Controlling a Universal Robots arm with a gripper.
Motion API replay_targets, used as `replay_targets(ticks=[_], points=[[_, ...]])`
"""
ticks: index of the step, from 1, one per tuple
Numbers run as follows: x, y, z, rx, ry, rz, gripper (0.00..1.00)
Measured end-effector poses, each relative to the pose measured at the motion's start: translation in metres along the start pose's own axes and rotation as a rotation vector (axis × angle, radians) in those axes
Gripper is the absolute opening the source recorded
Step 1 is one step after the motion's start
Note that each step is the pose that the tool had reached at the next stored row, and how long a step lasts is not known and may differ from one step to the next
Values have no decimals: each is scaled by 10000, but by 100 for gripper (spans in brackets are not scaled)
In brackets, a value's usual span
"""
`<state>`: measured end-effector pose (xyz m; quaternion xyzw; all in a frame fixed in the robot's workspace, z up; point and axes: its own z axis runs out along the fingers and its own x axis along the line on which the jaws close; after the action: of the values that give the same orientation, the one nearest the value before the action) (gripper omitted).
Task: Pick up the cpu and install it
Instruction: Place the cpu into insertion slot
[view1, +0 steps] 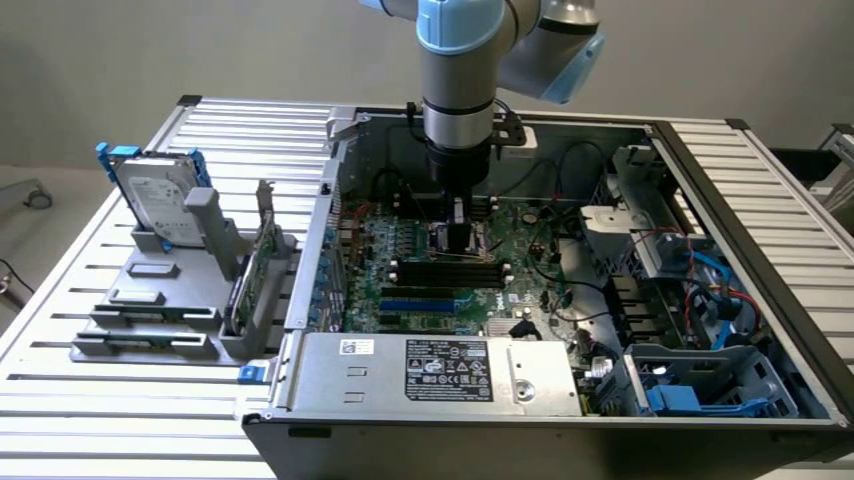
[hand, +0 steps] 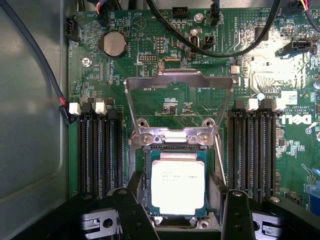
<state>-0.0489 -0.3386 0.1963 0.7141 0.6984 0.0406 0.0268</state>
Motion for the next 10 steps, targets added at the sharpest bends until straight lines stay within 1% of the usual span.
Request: replay_targets(ticks=[8,10], points=[[6,8,2,-3,43,0,62],[5,10,2,-4,46,0,62]])
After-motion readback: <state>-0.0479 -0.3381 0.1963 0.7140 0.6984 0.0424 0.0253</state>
